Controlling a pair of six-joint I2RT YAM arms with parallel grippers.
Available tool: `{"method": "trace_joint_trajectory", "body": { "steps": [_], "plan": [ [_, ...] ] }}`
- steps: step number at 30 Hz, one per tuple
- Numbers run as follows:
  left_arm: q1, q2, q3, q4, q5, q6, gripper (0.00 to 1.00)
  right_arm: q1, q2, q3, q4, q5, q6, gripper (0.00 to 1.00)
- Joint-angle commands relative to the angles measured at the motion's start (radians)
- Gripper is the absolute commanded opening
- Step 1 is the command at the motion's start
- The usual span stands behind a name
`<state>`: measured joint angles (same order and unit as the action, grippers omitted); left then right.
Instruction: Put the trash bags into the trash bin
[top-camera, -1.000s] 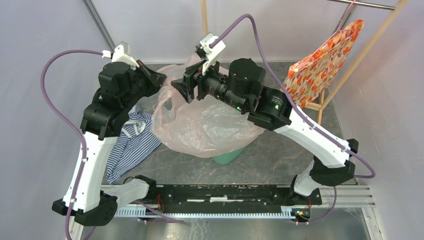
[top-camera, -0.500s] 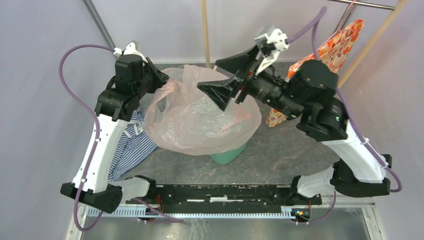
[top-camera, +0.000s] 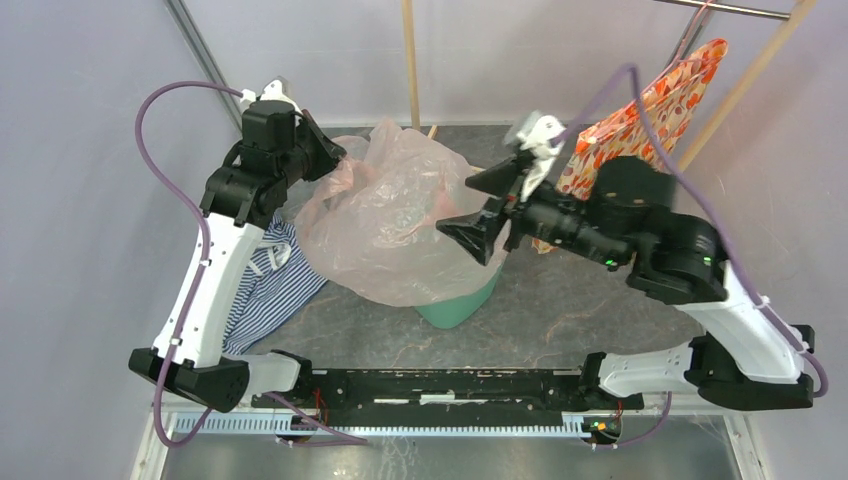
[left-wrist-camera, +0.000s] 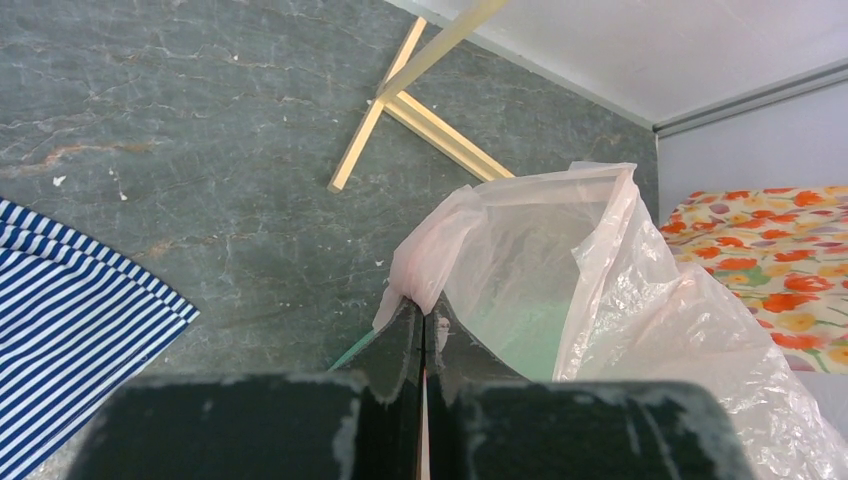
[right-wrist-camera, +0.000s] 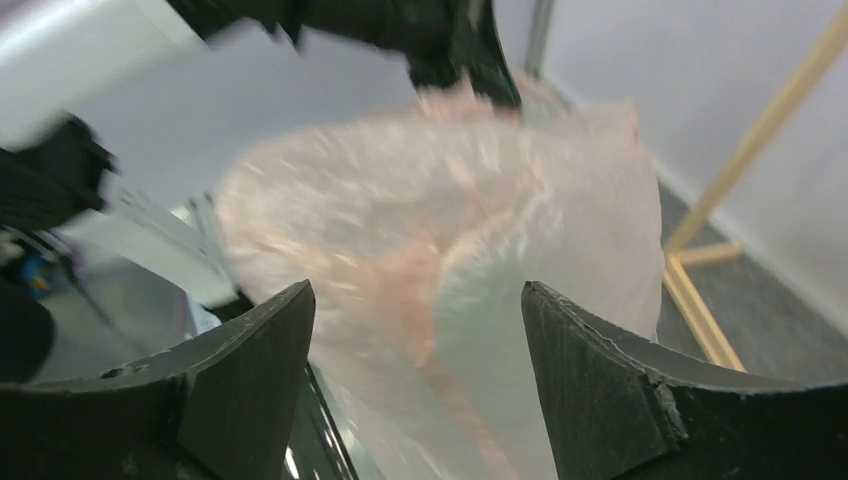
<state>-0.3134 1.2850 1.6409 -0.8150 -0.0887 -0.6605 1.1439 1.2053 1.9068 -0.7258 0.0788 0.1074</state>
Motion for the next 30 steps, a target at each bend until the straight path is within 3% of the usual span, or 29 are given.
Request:
{"method": "trace_joint_trajectory", "body": {
  "steps": [1, 6, 9, 18, 23, 30],
  "plan": [
    [0.005, -0.002, 0.057, 0.015, 0.031, 0.025, 0.02, 0.003, 0.002, -0.125, -0.125, 0.211, 0.002, 0.81],
    [0.005, -0.012, 0.062, 0.005, 0.04, 0.033, 0.02, -0.002, -0.007, -0.237, -0.147, 0.419, 0.029, 0.73],
    [0.005, -0.027, 0.067, 0.005, 0.051, 0.031, 0.02, -0.04, 0.005, -0.307, -0.113, 0.446, 0.03, 0.65],
    [0.005, -0.052, 0.141, 0.01, 0.113, -0.005, 0.02, -0.252, 0.054, -0.549, 0.111, 0.23, 0.025, 0.44],
    [0.005, -0.066, 0.134, 0.054, 0.154, -0.036, 0.02, -0.259, 0.067, -0.669, 0.205, 0.168, 0.05, 0.42],
    [0.005, -0.068, 0.118, 0.114, 0.188, -0.081, 0.02, -0.26, 0.097, -0.65, 0.188, 0.126, 0.079, 0.45]
  ]
}}
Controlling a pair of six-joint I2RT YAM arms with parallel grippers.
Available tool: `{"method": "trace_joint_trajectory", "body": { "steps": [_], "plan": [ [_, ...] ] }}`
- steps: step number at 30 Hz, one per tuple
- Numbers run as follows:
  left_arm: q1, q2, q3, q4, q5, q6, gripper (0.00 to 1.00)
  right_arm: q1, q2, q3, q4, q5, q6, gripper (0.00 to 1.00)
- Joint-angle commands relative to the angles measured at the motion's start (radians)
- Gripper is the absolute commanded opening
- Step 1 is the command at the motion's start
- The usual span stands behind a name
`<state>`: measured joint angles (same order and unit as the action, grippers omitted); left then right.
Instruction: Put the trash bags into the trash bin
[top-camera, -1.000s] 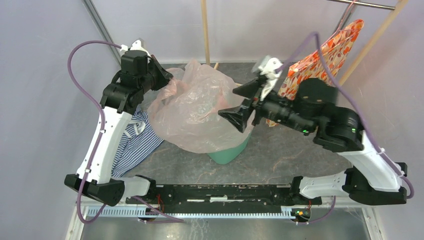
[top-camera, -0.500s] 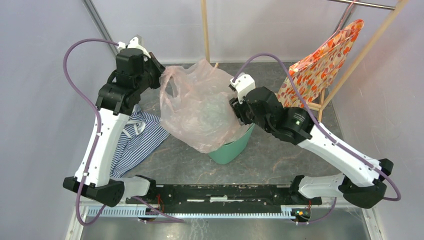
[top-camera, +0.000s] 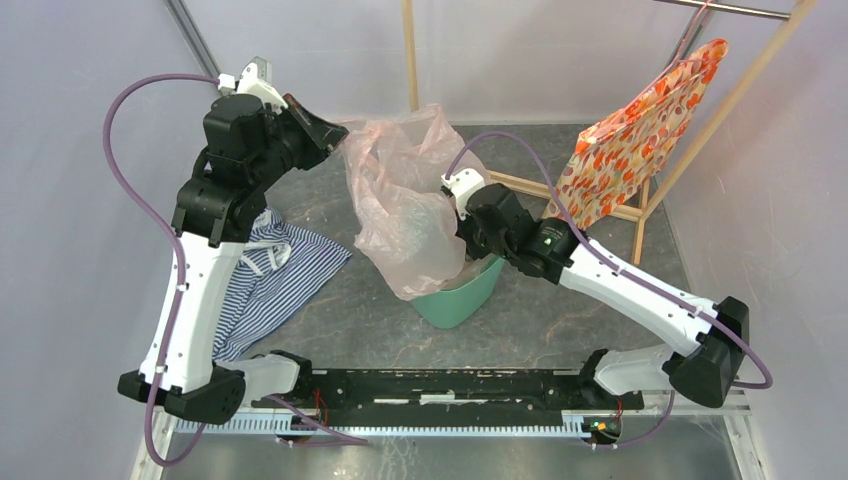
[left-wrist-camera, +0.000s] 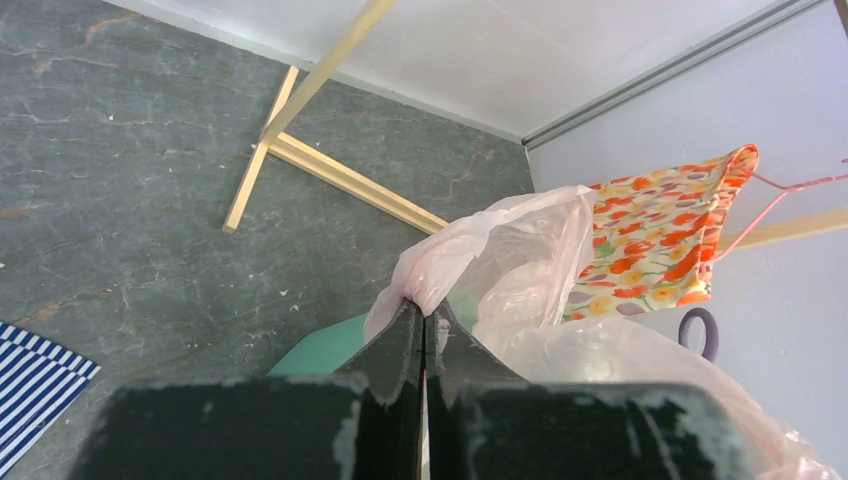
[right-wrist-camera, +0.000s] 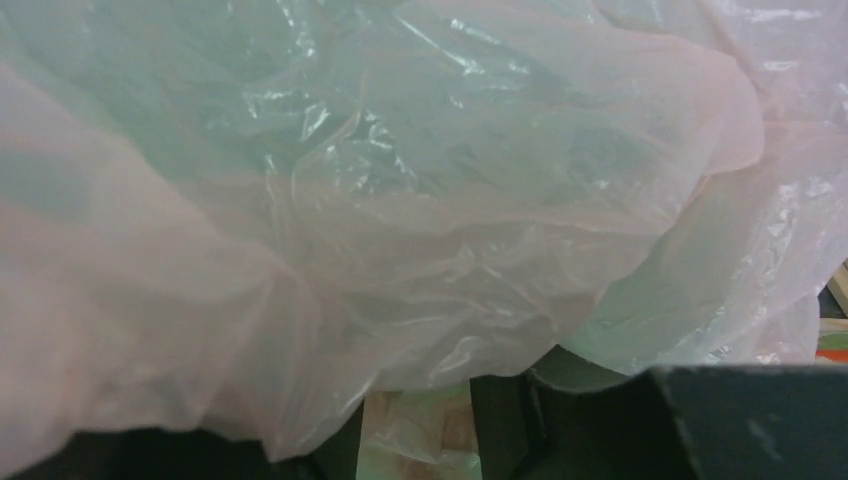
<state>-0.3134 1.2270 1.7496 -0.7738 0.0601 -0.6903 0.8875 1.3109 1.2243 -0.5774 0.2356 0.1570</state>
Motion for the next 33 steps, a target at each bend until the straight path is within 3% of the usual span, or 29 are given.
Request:
{"method": "trace_joint_trajectory", "body": {
  "steps": [1, 4, 9, 19, 33],
  "plan": [
    [0.005, -0.011, 0.003, 0.079, 0.037, -0.052, 0.02, -0.002, -0.021, 0.037, 0.035, -0.03, 0.032, 0.47],
    [0.004, -0.014, -0.014, 0.092, 0.021, -0.052, 0.02, -0.002, -0.068, 0.069, 0.004, -0.029, 0.041, 0.6],
    [0.005, -0.012, -0.027, 0.107, 0.008, -0.057, 0.02, -0.002, -0.129, 0.122, -0.075, -0.033, 0.037, 0.74],
    [0.005, -0.001, -0.03, 0.111, -0.009, -0.058, 0.02, -0.002, -0.213, 0.168, -0.127, -0.089, 0.047, 0.78],
    [0.004, 0.012, -0.033, 0.112, 0.002, -0.057, 0.02, 0.003, -0.296, 0.316, -0.094, -0.306, -0.039, 0.84]
  ]
}}
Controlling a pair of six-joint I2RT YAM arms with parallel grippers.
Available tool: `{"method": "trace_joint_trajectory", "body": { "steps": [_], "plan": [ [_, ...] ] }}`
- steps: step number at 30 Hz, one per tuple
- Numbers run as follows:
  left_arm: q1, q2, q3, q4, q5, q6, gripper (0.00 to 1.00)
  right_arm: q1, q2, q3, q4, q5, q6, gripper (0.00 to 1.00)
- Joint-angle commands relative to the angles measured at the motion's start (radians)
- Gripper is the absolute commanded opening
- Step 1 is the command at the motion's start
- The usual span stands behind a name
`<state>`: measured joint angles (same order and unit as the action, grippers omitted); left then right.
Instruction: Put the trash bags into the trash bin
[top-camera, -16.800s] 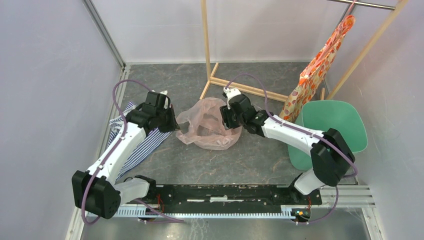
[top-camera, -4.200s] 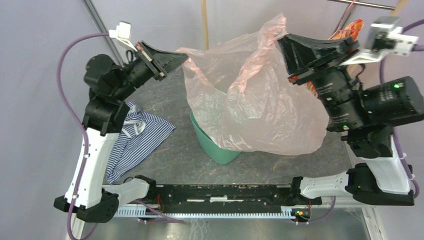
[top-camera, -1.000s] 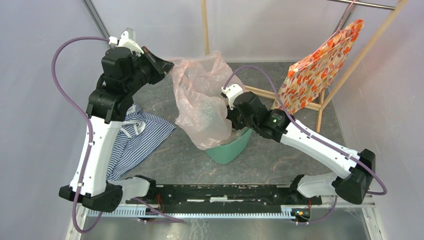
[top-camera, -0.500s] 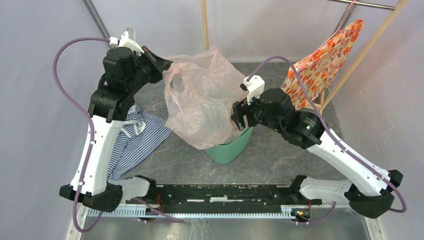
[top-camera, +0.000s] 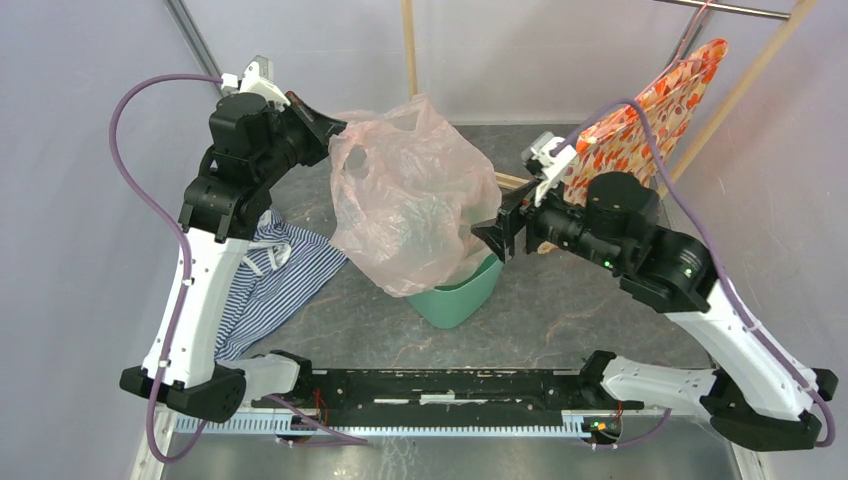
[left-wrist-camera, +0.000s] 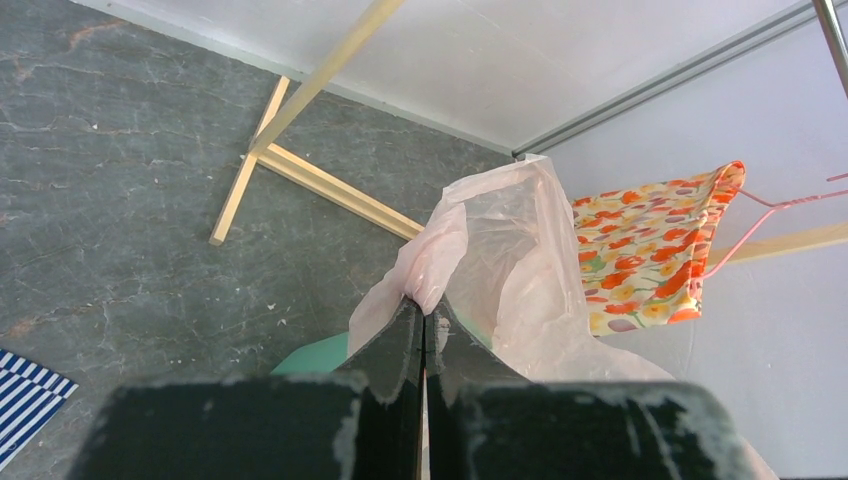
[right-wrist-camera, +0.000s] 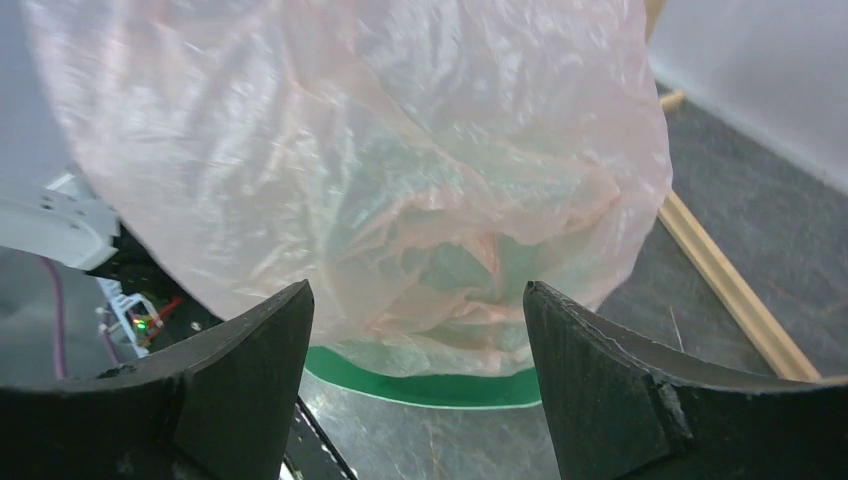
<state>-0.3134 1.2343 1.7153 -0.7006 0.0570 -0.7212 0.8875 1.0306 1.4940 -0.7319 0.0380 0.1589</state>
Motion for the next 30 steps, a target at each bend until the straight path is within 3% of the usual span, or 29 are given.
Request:
{"method": "trace_joint_trajectory", "body": {
  "steps": [1, 7, 12, 14, 17, 19, 20, 24, 30],
  "plan": [
    [0.004, 0.005, 0.001, 0.039, 0.006, -0.026, 0.02, 0.01, -0.007, 0.049, 0.067, -0.127, -0.042, 0.84],
    [0.004, 0.009, -0.003, 0.039, 0.009, -0.024, 0.02, 0.192, 0.062, 0.045, 0.061, 0.036, -0.062, 0.92],
    [0.002, 0.013, -0.003, 0.039, 0.016, -0.025, 0.02, 0.272, 0.115, -0.003, 0.076, 0.161, -0.041, 0.88],
    [0.003, 0.016, 0.0, 0.039, 0.02, -0.023, 0.02, 0.273, 0.138, -0.023, 0.062, 0.241, -0.029, 0.82],
    [0.002, 0.02, 0.006, 0.039, 0.03, -0.02, 0.02, 0.268, 0.168, -0.047, 0.031, 0.436, -0.01, 0.54],
    [0.002, 0.019, 0.008, 0.038, 0.035, -0.017, 0.02, 0.228, 0.184, -0.057, 0.006, 0.507, 0.005, 0.34],
    [0.002, 0.02, 0.009, 0.037, 0.039, -0.017, 0.02, 0.19, 0.184, -0.073, 0.008, 0.508, 0.007, 0.3],
    [-0.001, 0.018, 0.0, 0.037, 0.054, -0.018, 0.02, 0.09, 0.186, -0.145, 0.05, 0.445, 0.007, 0.2],
    [-0.021, 0.005, -0.043, 0.051, 0.064, -0.023, 0.02, 0.082, 0.236, -0.225, 0.099, 0.366, 0.028, 0.13]
  ]
}}
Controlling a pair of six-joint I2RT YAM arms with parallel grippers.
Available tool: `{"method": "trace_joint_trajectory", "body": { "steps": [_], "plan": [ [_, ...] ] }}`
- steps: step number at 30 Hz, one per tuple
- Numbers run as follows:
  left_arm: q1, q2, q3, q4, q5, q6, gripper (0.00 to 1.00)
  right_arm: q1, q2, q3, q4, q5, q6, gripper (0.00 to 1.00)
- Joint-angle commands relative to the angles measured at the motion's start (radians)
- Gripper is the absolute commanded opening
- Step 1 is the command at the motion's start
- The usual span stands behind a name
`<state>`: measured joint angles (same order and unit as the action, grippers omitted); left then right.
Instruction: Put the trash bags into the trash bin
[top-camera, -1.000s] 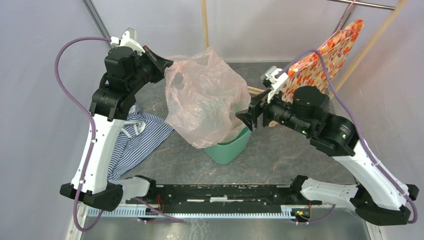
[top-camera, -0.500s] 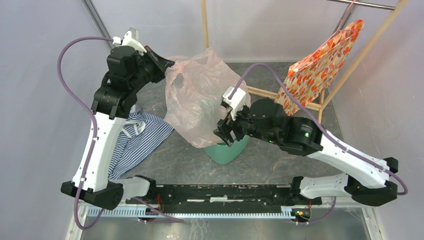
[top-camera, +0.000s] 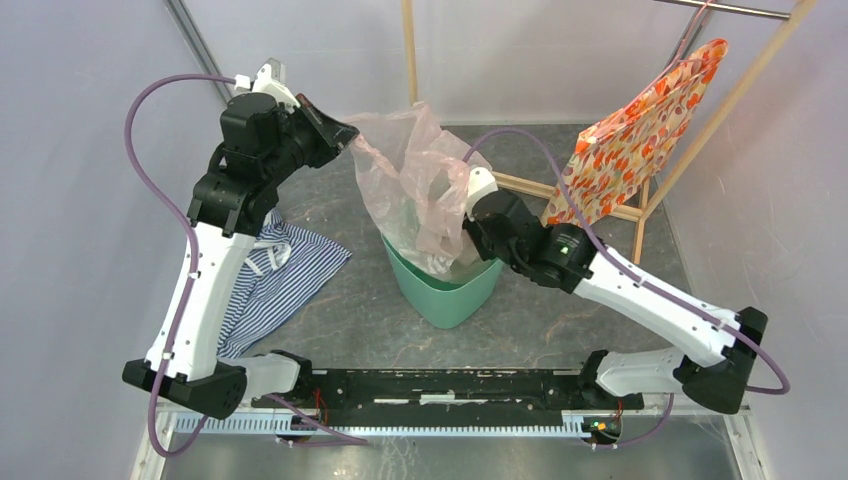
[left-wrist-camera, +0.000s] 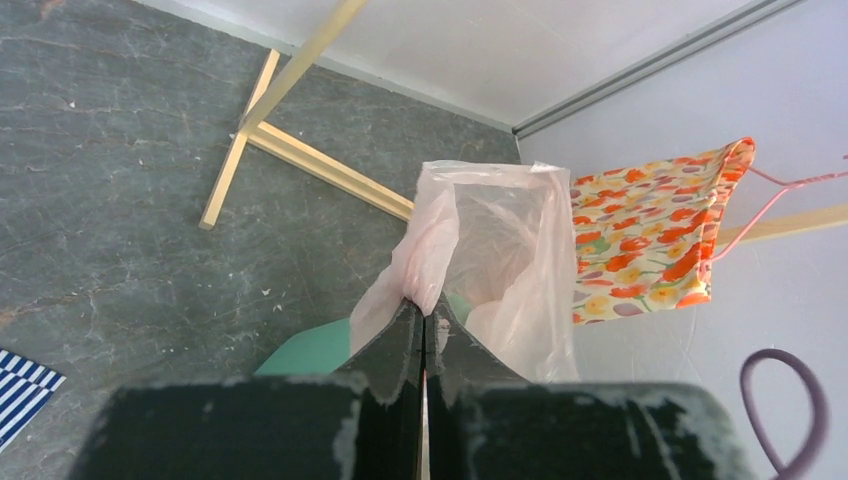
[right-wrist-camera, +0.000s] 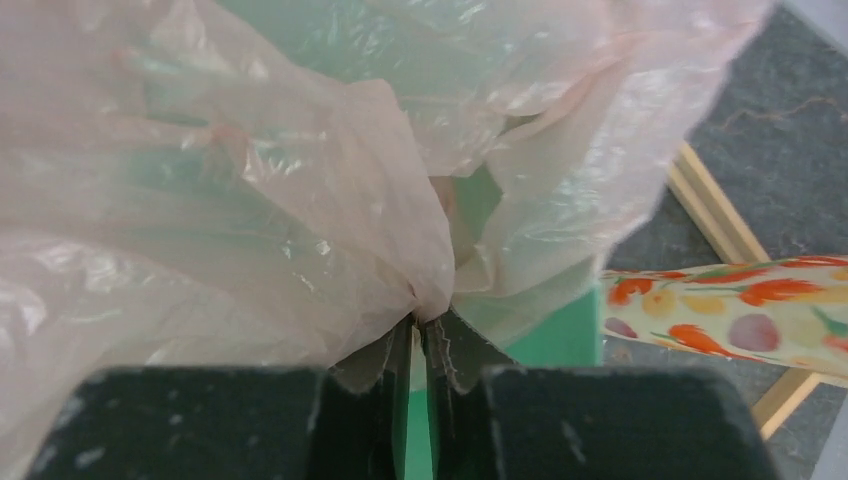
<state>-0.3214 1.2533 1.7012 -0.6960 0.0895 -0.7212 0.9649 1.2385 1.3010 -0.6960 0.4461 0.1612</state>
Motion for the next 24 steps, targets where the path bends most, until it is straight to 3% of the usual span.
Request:
{"method": "trace_joint_trajectory", "body": {
  "steps": [1, 6, 10, 19, 24],
  "plan": [
    [-0.017, -0.018, -0.034, 0.046, 0.034, -0.021, 0.02, 0.004, 0.026, -0.034, 0.067, -0.065, 0.03, 0.14],
    [-0.019, -0.026, -0.05, 0.046, 0.033, -0.011, 0.02, 0.005, -0.04, -0.007, 0.082, -0.138, 0.042, 0.34],
    [-0.019, -0.028, -0.05, 0.047, 0.029, -0.009, 0.02, 0.004, -0.098, 0.06, 0.038, -0.15, 0.049, 0.56],
    [-0.018, -0.032, -0.052, 0.049, 0.024, -0.009, 0.02, -0.016, -0.094, 0.176, -0.099, 0.005, 0.046, 0.61],
    [-0.019, -0.038, -0.055, 0.049, 0.031, -0.007, 0.02, -0.08, -0.03, 0.199, -0.085, 0.029, 0.036, 0.66]
  ]
}}
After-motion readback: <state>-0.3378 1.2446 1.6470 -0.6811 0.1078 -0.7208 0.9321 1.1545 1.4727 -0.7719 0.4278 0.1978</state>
